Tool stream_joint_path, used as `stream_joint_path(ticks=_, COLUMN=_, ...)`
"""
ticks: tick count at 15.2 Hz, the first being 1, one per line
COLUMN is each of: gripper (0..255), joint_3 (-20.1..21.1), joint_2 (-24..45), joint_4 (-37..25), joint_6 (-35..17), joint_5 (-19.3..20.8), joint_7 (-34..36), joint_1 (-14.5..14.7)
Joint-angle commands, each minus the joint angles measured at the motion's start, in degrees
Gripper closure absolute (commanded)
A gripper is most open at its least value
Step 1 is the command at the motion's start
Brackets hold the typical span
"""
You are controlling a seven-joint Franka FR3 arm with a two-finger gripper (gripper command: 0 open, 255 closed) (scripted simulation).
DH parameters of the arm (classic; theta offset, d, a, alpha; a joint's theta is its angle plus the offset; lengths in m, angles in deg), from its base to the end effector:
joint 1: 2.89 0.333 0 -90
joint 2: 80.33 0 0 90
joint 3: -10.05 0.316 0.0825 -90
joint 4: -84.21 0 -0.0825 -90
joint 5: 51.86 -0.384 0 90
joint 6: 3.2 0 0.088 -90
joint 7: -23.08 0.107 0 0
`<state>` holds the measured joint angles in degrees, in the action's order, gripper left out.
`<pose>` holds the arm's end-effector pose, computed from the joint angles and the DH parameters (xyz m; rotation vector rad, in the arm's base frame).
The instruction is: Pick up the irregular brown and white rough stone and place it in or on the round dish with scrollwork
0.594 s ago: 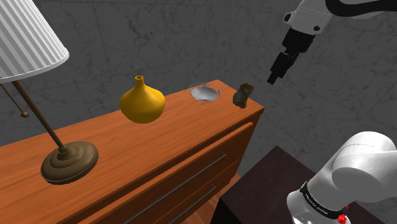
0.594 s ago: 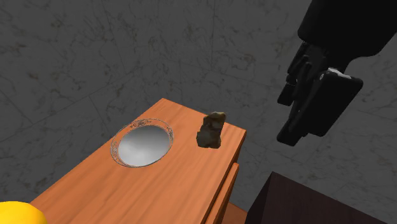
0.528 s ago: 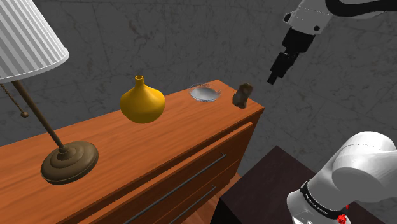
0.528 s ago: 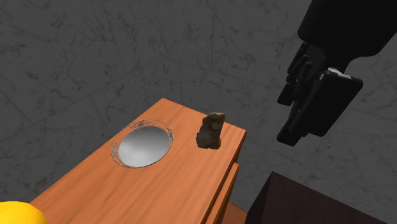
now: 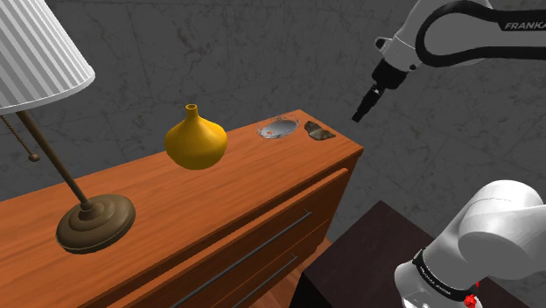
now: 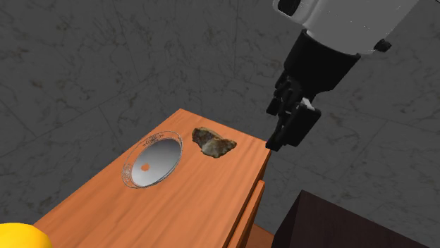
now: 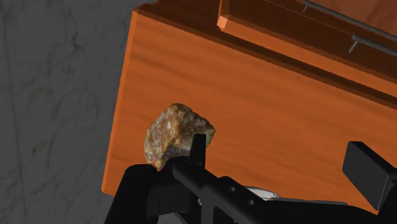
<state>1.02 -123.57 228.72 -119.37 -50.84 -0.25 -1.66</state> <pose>0.3465 -0.0562 0.5413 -3.0532 -0.4700 -0.4169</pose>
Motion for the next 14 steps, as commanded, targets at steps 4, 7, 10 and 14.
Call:
stream_joint_path(ticks=4, gripper=0, joint_3=-6.16, joint_2=6.08, joint_4=2.80, joint_6=-16.31, joint_5=0.44, joint_7=-11.20, joint_1=2.81)
stream_joint_path(ticks=7, gripper=0, joint_3=-7.80, joint_2=8.88, joint_4=3.43, joint_6=-21.09, joint_5=-0.08, joint_7=-13.65, joint_1=4.05)
stream_joint_path(ticks=10, gripper=0, joint_3=-8.21, joint_2=10.82, joint_4=4.19, joint_6=-23.79, joint_5=-0.49, joint_7=-13.96, joint_1=4.57)
stream_joint_path(ticks=14, gripper=0, joint_3=-8.60, joint_2=12.59, joint_4=4.75, joint_6=-26.12, joint_5=-0.92, joint_7=-14.27, joint_1=5.08)
